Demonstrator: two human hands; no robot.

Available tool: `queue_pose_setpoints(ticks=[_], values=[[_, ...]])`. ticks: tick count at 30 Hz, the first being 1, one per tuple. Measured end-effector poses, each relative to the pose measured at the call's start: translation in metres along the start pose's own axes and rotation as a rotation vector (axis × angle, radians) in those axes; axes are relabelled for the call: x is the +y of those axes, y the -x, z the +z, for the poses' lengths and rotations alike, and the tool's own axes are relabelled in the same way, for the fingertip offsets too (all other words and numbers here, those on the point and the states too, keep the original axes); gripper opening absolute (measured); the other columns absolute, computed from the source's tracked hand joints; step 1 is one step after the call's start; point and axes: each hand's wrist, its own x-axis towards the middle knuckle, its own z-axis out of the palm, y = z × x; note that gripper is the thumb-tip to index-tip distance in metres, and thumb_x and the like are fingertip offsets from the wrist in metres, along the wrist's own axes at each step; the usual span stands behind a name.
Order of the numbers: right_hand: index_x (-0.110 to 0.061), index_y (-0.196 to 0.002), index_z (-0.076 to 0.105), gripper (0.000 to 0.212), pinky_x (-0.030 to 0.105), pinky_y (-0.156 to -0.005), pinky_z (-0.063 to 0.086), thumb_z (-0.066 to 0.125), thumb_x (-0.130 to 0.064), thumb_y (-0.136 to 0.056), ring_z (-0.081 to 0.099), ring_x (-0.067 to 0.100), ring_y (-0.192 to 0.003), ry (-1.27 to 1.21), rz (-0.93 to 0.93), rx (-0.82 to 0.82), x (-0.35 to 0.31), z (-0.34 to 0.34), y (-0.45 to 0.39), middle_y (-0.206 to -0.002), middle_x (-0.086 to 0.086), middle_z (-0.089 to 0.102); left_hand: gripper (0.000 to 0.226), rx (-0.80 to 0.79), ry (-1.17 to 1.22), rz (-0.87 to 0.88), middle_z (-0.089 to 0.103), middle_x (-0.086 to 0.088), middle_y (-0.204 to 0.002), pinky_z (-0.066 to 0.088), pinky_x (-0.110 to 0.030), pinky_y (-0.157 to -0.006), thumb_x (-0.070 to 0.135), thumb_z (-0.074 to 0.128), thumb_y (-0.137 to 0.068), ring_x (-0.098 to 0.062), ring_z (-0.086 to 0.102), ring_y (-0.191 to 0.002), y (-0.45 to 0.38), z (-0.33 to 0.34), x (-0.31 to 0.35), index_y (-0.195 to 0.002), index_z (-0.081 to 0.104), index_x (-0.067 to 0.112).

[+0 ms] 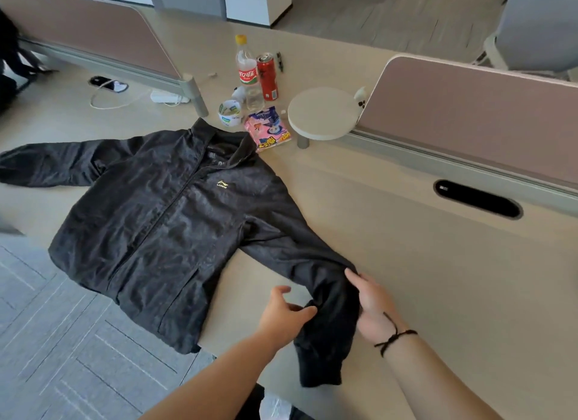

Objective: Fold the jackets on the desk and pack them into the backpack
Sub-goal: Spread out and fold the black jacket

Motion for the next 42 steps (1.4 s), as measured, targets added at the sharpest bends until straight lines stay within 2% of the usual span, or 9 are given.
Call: queue_pose_setpoints(ticks=[6, 13, 17, 21, 25, 28, 35, 39, 42], values=[[0.001, -0.117, 0.069, 0.031, 0.041, -0.086, 0.058, 0.067, -0.021, -0.095, 0.070, 0.036, -0.105, 0.351, 0.138, -0.238, 0.000, -0.035, 0.016, -0.112, 0.021, 0.072, 0.042, -0.022, -0.021, 0.026, 0.070, -0.003, -0.091, 0.058, -0.030, -0.080, 0.022, 0.069, -0.091, -0.012, 0.068, -0.078, 0.008, 0.034, 0.005, -0.125, 0.045, 0.017], [-0.005, -0.104, 0.066, 0.030, 0.040, -0.086, 0.056, 0.071, -0.031, -0.089, 0.070, 0.031, -0.096, 0.237, 0.133, -0.080, 0.022, -0.061, 0.022, -0.107, 0.017, 0.073, 0.041, 0.130, 0.271, 0.008, 0.061, -0.011, -0.099, 0.058, -0.048, -0.088, 0.009, 0.062, -0.090, -0.022, 0.063, -0.086, 0.018, 0.042, 0.005, -0.118, 0.039, 0.027], [-0.013, -0.121, 0.070, 0.041, 0.038, -0.101, 0.052, 0.071, -0.041, -0.091, 0.070, 0.022, -0.109, 0.432, 0.251, -0.219, 0.027, -0.064, 0.043, -0.116, 0.005, 0.074, 0.039, 0.130, 0.322, 0.013, 0.062, -0.013, -0.098, 0.058, -0.043, -0.082, 0.007, 0.058, -0.091, -0.021, 0.061, -0.083, 0.029, 0.047, -0.006, -0.119, 0.040, 0.029], [-0.011, -0.125, 0.068, 0.045, 0.038, -0.110, 0.044, 0.077, -0.032, -0.087, 0.066, 0.022, -0.116, 0.442, 0.307, -0.270, 0.042, -0.075, 0.061, -0.123, 0.006, 0.071, 0.039, 0.138, 0.349, 0.033, 0.055, -0.008, -0.089, 0.050, -0.033, -0.068, 0.013, 0.060, -0.095, -0.018, 0.055, -0.077, 0.036, 0.047, -0.021, -0.124, 0.040, 0.028], [-0.005, -0.126, 0.067, 0.036, 0.043, -0.102, 0.049, 0.068, -0.017, -0.093, 0.065, 0.031, -0.118, 0.247, 0.237, -0.200, 0.049, -0.080, 0.086, -0.126, 0.015, 0.068, 0.071, 0.064, 0.436, -0.024, 0.052, -0.002, -0.113, 0.053, -0.041, -0.094, 0.036, 0.082, -0.081, -0.019, 0.059, -0.103, 0.051, 0.057, -0.032, -0.128, 0.030, 0.040], [-0.005, -0.126, 0.066, 0.032, 0.045, -0.099, 0.052, 0.064, -0.009, -0.094, 0.067, 0.034, -0.114, 0.246, 0.176, -0.160, 0.047, -0.074, 0.102, -0.122, 0.018, 0.070, 0.092, 0.023, 0.508, -0.041, 0.051, 0.008, -0.123, 0.053, -0.042, -0.099, 0.021, 0.086, -0.077, -0.014, 0.059, -0.108, 0.066, 0.076, -0.047, -0.139, 0.023, 0.043], [-0.008, -0.116, 0.069, 0.025, 0.045, -0.089, 0.058, 0.070, -0.015, -0.092, 0.074, 0.030, -0.096, 0.534, 0.065, -0.031, 0.021, -0.061, 0.105, -0.103, 0.011, 0.077, 0.097, 0.040, 0.701, -0.059, 0.047, -0.003, -0.140, 0.062, -0.035, -0.064, -0.004, 0.074, -0.084, -0.026, 0.061, -0.112, 0.095, 0.097, -0.040, -0.153, 0.019, 0.037], [-0.015, -0.093, 0.073, 0.006, 0.032, -0.068, 0.055, 0.073, -0.020, -0.089, 0.073, 0.018, -0.079, 0.698, -0.212, 0.014, -0.012, -0.061, 0.109, -0.083, 0.000, 0.077, 0.091, 0.160, 0.646, 0.189, 0.043, 0.016, -0.144, 0.061, -0.040, -0.083, 0.013, 0.078, -0.080, -0.019, 0.058, -0.122, 0.100, 0.103, -0.016, -0.140, 0.028, 0.059], [-0.017, -0.091, 0.071, 0.005, 0.034, -0.070, 0.056, 0.075, -0.018, -0.088, 0.072, 0.020, -0.079, 0.747, -0.301, 0.005, -0.021, -0.086, 0.108, -0.084, 0.001, 0.076, 0.087, 0.173, 0.598, 0.177, 0.047, 0.014, -0.138, 0.063, -0.040, -0.073, 0.009, 0.074, -0.086, -0.024, 0.062, -0.117, 0.098, 0.124, -0.013, -0.143, 0.028, 0.055]])
